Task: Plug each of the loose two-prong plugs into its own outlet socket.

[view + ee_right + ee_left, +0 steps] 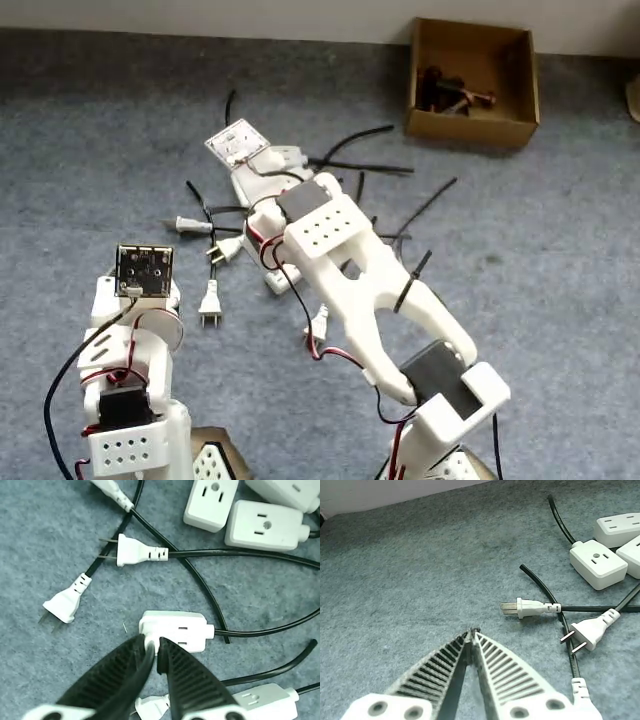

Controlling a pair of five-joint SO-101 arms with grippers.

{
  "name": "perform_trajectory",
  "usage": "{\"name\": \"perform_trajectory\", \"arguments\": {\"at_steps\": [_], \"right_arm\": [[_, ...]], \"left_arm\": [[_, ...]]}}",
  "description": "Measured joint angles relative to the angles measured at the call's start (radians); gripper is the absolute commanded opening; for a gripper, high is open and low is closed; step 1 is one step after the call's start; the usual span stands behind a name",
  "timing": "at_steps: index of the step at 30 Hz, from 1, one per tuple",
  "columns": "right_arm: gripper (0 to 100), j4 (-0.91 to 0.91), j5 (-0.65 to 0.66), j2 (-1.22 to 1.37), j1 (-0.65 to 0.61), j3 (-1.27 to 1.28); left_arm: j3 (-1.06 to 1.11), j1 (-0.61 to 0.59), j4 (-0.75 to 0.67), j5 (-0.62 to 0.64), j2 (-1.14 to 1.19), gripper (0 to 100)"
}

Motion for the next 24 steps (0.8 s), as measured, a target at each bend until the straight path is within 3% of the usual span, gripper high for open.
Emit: {"name": "perform_trajectory", "arguments": {"at_steps": [24], "right_arm": [[0.5,-0.023,0.0,0.0,0.0,0.035]], "left_arm": [[0.0,0.0,0.0,0.0,0.0,1]]}}
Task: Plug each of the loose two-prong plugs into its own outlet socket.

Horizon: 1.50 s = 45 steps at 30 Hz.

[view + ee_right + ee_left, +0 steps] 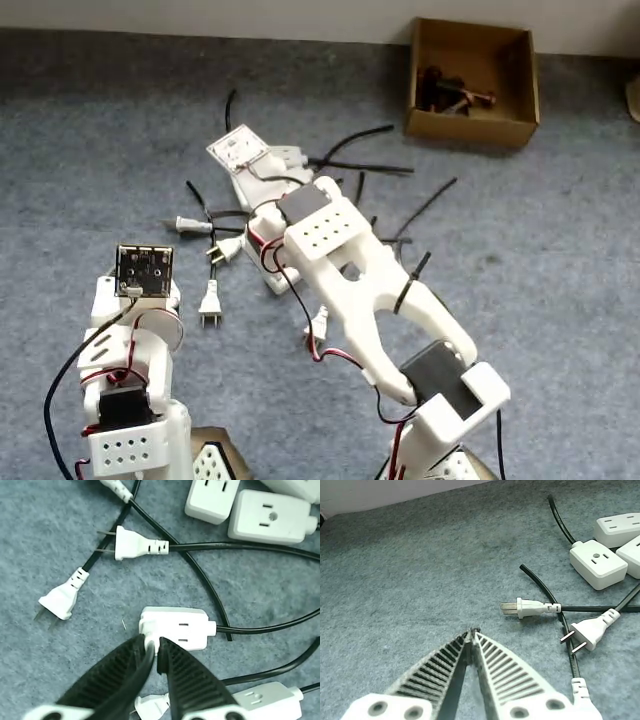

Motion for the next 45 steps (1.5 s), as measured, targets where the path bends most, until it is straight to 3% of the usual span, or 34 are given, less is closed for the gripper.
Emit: {"name": "perform_trajectory", "arguments": {"at_steps": [22,45], "right_arm": [[0.5,-0.034,-0.002,-0.003,0.017,0.052],[0.5,-0.216,-0.002,-0.192,0.018,0.407]], "left_arm": [[0.0,0.0,0.0,0.0,0.0,1],[0.0,0.0,0.0,-0.002,0.0,1]]}}
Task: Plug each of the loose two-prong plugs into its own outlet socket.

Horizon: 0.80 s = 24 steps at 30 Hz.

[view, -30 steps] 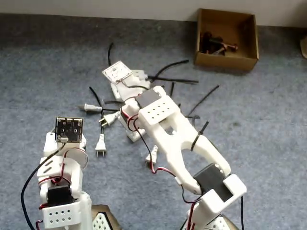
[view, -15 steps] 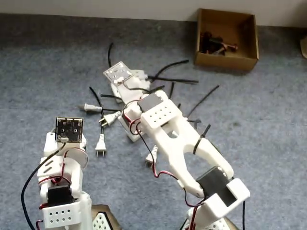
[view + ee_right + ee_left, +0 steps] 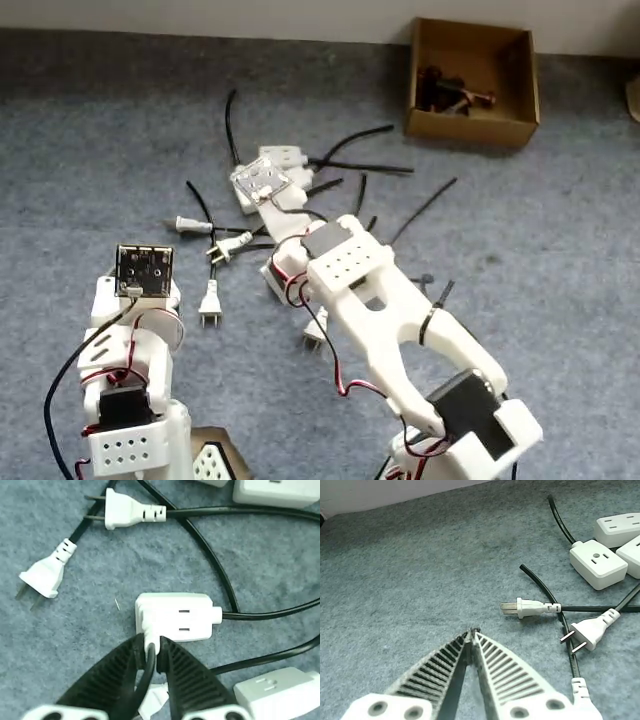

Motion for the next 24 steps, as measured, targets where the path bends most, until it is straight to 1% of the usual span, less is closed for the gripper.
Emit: {"name": "perform_trajectory", "arguments": {"at_steps": [24], "right_arm": [[0.5,-0.02,0.0,-0.003,-0.017,0.017]], "left_arm": [[0.0,0.0,0.0,0.0,0.0,1]]}}
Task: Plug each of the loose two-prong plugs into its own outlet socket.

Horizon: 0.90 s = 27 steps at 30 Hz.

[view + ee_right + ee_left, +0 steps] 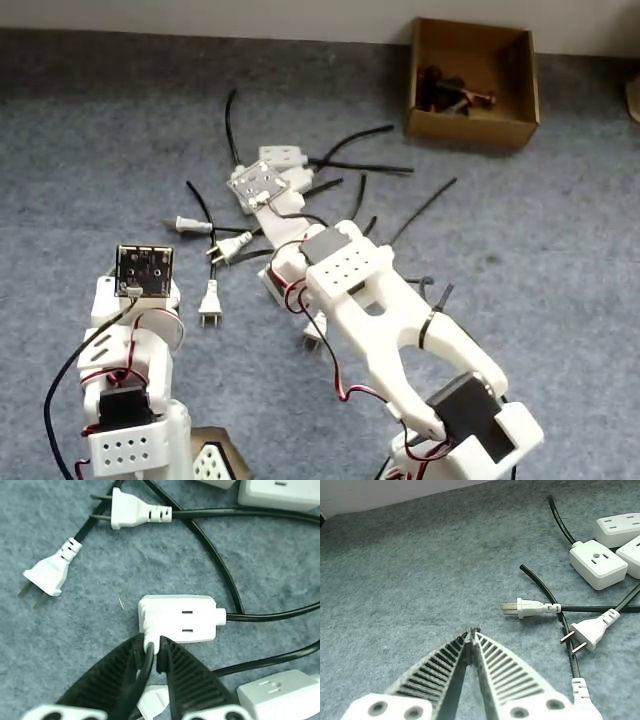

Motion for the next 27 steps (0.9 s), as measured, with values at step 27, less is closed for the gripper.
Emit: {"name": "perform_trajectory", "arguments": {"at_steps": [27], "right_arm": [[0.7,0.0,0.031,0.0,-0.002,0.0]], "left_arm": [[0.0,0.0,0.0,0.0,0.0,1]]}}
